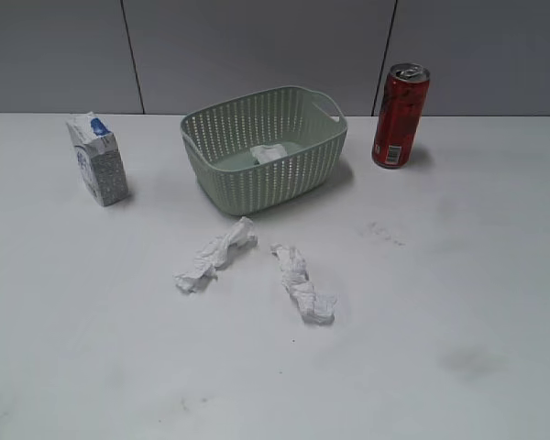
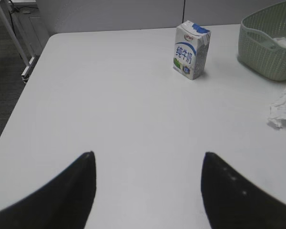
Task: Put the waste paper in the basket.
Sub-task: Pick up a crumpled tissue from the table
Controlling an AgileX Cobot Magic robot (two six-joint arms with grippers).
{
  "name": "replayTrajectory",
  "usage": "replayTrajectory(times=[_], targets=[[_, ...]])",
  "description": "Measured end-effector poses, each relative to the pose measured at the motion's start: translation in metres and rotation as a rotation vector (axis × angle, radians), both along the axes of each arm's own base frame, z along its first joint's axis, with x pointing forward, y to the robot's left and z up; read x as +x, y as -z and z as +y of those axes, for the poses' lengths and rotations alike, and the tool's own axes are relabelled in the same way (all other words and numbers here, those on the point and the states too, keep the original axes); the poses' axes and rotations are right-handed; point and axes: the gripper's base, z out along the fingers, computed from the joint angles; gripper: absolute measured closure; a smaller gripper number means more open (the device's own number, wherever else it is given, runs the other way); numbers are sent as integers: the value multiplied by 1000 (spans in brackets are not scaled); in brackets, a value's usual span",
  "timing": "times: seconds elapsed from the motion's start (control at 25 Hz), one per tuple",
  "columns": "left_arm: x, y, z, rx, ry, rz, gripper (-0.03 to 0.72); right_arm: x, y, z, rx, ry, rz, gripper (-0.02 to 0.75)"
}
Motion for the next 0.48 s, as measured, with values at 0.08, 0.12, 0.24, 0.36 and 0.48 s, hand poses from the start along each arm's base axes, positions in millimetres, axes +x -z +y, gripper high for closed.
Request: replayTrajectory(times=[0.08,0.12,0.24,0.36,0.48], targets=[[0,0,0,0,0,0,159,-9,-3,0,4,0,-67,147],[0,0,0,0,0,0,159,-14,-5,0,5,0,-103,147],[0,0,0,-1,-1,0,159,-28,-9,-1,8,-1,-204,148],[0,0,0,-1,-1,0,159,-41,-11,-1,11,-1,-299,148],[0,0,0,-2,-2,0,159,-50,-12,-2,14,-1,-360,148]])
